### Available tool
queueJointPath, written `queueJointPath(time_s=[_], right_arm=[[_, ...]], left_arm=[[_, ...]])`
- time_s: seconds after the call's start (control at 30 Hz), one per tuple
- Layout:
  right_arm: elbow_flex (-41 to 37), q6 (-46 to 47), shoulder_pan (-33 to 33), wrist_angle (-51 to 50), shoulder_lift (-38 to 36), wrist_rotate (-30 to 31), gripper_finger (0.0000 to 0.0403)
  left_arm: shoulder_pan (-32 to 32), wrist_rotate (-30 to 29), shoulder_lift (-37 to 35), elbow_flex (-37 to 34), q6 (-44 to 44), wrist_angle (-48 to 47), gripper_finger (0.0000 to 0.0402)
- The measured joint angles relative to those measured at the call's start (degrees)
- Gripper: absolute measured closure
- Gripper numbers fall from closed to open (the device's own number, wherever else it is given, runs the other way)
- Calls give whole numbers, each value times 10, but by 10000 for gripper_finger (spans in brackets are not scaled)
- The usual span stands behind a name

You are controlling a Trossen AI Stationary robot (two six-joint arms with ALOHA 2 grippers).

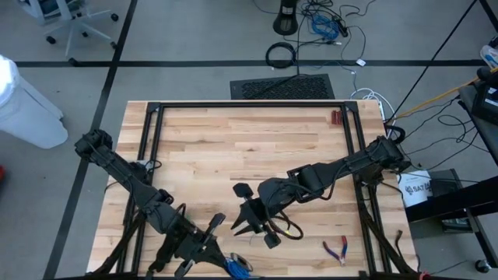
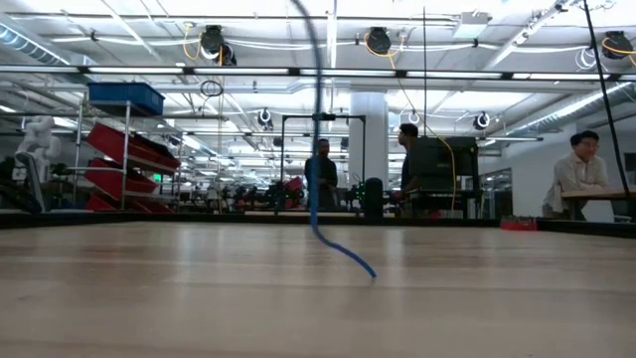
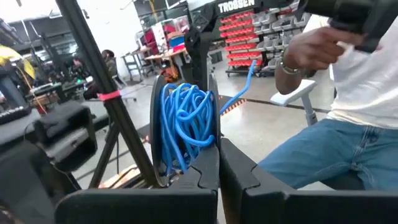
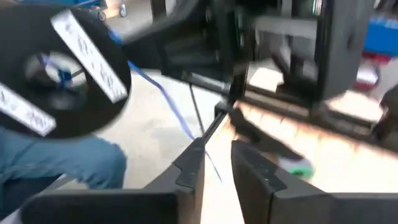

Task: Coil cords
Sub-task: Coil the blue wire onto the black spool

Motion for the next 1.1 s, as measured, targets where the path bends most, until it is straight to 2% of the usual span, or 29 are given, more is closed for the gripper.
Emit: queueJointPath(time_s=[0.2, 0.37, 0.5, 0.6, 0.7, 0.87, 0.93, 1.03, 1.1], right_arm=[[0, 67, 21, -128, -8, 20, 303], [-5, 132, 86, -212, -8, 151, 301], [-28, 183, 154, -196, -9, 280, 302], [-57, 204, 201, -92, -6, 400, 302], [-98, 161, 230, 88, 9, 490, 302], [-159, 51, 231, 398, 67, 514, 302], [-176, 13, 221, 503, 108, 542, 299], [-182, -57, 209, 605, 169, 605, 290], [-182, -84, 204, 641, 193, 611, 284]], left_arm=[[-11, -15, 0, 0, 3, 8, 401], [-25, -31, 0, 0, 30, 30, 401], [-34, -66, -3, 0, 32, 44, 401], [-36, -105, -8, 0, 30, 55, 401], [-35, -128, -10, 0, 26, 55, 401], [-34, -136, -10, 0, 26, 72, 401], [-34, -137, -10, 0, 27, 77, 401], [-34, -138, -10, 0, 27, 82, 402], [-34, -141, -10, 0, 27, 82, 401]])
